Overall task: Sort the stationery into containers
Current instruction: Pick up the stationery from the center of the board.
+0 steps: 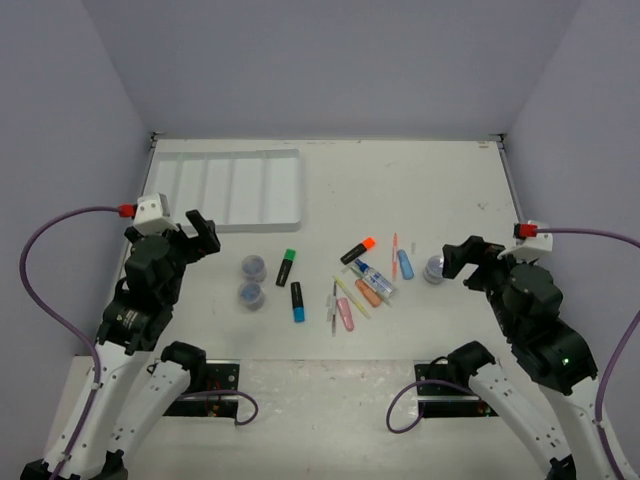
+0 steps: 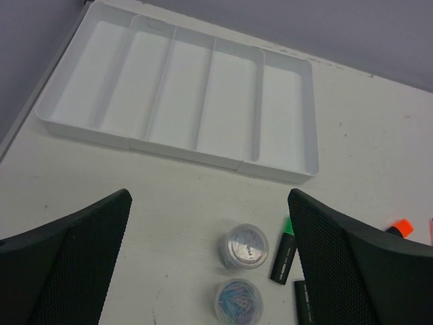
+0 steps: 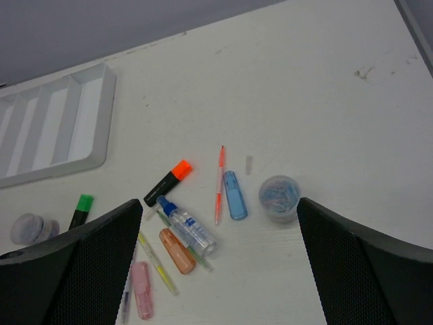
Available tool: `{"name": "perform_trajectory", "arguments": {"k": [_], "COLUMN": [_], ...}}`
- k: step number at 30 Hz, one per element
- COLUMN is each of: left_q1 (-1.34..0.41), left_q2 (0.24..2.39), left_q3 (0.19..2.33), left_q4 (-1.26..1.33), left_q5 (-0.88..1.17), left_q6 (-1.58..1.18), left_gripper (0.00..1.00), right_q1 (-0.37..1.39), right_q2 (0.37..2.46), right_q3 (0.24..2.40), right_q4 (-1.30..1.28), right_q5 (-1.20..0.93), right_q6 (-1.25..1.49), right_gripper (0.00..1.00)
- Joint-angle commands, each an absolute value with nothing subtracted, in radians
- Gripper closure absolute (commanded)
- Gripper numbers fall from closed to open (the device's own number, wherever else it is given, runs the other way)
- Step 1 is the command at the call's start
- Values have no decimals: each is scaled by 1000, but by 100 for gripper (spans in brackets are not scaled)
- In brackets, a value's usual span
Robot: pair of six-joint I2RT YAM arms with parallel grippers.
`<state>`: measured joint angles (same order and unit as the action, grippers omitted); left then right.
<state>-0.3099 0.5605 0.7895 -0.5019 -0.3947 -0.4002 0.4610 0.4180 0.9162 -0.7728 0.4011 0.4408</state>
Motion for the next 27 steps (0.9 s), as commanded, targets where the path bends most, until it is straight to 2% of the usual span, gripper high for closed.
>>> {"name": "perform_trajectory", "arguments": {"k": [1,10,18,21,27], "left_q1": [-311,-311,-346,-409,-429], "left_q2": [586,672,1123,1217,1322], "left_q3": [801,884,966,972,944], "left_q4": [-485,-536,-492,-494,-512], "left_q5": [-426,-367,-74,-172,-279], "left_q6": [-442,-510,-544,-568,-572], "left_gripper": [0,0,0,0,0], "right_q1": [463,463,463,463,463], "right_q2": [402,372,423,443,439], "right_q3": [887,853,831,834,820], "right_q4": [-724,-680,-663,-670,-686], "right_q5": [442,377,313,288,294], "right_q6": [476,499,486,476,459], "right_gripper": [1,1,1,1,1]}}
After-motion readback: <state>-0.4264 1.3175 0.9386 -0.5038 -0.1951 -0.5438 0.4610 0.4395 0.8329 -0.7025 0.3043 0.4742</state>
